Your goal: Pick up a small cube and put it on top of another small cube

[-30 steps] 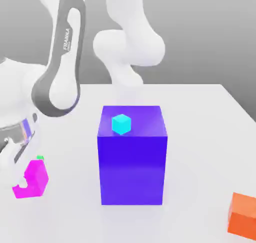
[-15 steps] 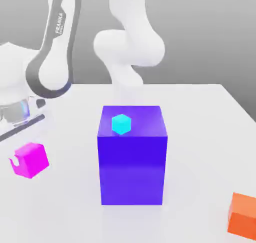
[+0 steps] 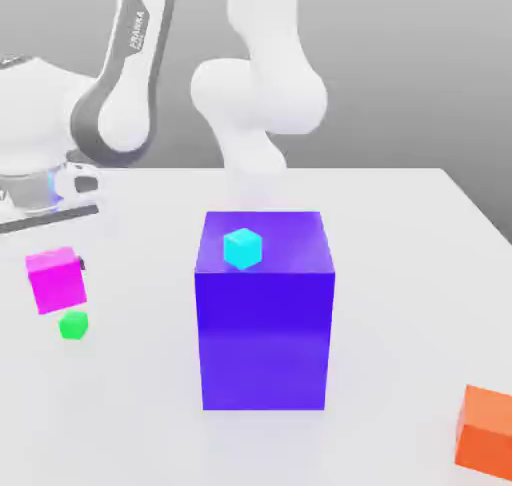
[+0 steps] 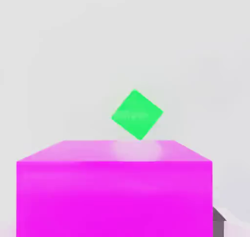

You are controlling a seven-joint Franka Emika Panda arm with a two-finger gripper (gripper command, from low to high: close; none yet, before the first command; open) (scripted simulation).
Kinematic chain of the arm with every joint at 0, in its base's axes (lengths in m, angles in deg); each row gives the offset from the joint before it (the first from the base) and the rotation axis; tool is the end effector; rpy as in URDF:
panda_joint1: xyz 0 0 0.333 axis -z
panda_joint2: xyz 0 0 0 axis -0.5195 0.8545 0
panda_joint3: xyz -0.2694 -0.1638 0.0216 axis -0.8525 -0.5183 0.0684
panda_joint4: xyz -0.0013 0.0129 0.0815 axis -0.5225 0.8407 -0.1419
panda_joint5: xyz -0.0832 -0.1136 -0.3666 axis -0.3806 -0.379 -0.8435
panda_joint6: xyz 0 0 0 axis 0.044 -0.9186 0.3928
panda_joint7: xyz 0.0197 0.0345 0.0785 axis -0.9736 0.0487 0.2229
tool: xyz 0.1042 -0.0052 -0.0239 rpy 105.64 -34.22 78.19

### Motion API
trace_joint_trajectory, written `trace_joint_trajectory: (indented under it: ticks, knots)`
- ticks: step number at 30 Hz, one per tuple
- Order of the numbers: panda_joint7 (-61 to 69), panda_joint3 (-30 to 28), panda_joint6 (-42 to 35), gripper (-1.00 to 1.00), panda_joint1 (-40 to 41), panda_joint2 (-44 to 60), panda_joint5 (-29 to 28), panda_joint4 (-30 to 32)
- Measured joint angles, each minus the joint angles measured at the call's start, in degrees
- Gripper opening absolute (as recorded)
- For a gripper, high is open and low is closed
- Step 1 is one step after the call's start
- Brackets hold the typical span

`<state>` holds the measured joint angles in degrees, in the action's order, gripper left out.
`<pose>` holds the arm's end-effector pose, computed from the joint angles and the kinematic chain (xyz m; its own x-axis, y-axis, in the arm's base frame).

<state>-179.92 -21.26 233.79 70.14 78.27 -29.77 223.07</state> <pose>0.2336 -0.2944 0.2455 -0.9239 0.3818 -0.0253 0.3808 0.9239 0.0382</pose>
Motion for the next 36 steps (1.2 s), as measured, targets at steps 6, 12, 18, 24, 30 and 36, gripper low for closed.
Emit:
trace_joint_trajectory:
  ticks: [6, 12, 18, 24, 30, 36]
  knots:
    - [-10.58, 1.22, 0.68, -1.0, 4.36, -1.31, -6.42, 1.67]
    - [-11.53, 1.41, 2.4, -1.0, 4.8, -0.23, -7.6, 1.48]
    - [-12.06, 1.52, 4.25, -1.0, 5.07, 1.37, -8.42, 1.28]
    - [-12.27, 1.56, 6.19, -1.0, 5.2, 3.38, -8.76, 1.14]
    - [-11.9, 1.58, 8.24, -1.0, 5.13, 5.76, -8.24, 1.06]
    - [-10.59, 1.75, 10.38, -1.0, 5.01, 8.4, -6.33, 1.06]
